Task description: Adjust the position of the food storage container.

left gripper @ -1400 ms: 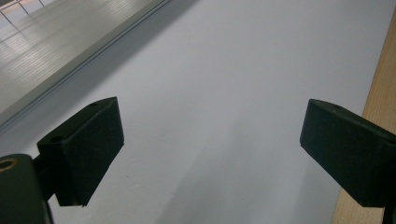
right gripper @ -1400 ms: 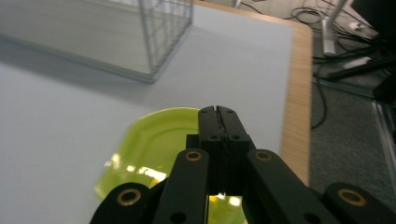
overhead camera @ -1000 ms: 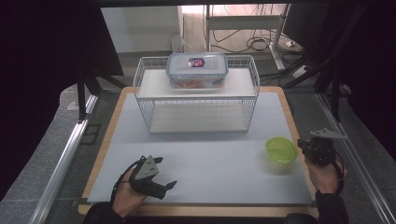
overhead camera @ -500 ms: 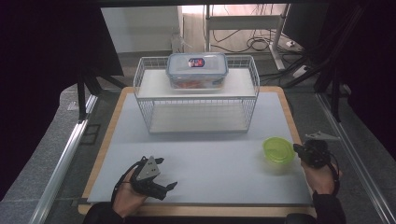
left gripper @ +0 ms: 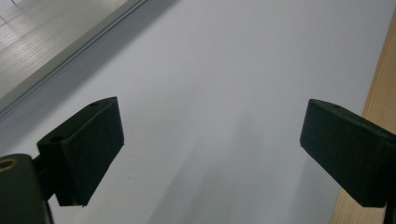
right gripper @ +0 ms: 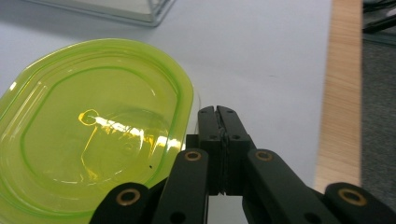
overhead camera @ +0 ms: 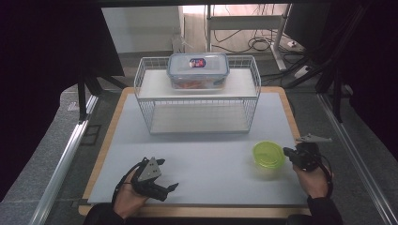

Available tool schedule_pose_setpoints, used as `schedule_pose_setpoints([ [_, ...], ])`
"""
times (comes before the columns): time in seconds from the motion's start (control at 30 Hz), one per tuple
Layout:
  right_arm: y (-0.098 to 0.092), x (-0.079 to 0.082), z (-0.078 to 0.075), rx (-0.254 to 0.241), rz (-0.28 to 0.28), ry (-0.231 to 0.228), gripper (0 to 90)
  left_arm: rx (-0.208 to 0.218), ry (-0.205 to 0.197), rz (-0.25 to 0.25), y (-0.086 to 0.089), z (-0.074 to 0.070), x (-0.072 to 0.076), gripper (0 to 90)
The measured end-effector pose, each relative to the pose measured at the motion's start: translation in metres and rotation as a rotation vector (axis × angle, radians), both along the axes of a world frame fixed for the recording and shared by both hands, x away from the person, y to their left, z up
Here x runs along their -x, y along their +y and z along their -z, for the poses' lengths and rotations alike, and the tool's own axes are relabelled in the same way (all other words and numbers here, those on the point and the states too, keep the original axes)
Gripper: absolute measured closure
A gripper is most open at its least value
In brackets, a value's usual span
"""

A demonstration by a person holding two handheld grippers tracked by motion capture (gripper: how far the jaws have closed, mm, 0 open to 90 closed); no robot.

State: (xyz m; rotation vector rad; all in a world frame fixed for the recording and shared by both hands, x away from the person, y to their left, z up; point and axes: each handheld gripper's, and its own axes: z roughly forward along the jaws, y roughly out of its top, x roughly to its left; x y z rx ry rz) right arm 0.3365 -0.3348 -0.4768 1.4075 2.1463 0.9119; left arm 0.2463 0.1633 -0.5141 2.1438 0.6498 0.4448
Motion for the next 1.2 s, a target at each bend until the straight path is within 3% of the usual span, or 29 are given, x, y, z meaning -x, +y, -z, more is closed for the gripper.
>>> schedule_pose_setpoints([
  [0.23,0.009,0.006,0.0,-0.018,-0.035,0.019,89.4,-0.008,0.002,0.006,-0.001,0.001,0.0,6.2],
  [0.63,-0.004,0.011,0.005,-0.039,-0.029,0.061,89.4,-0.016,0.005,0.012,-0.002,0.002,0.0,6.2],
  [1.07,0.008,0.006,0.017,-0.04,-0.082,0.116,89.0,-0.026,0.009,0.019,-0.004,0.003,0.0,6.2],
  [1.2,0.012,0.002,0.022,-0.085,-0.098,0.145,89.1,-0.027,0.009,0.018,-0.004,0.003,0.0,6.2],
])
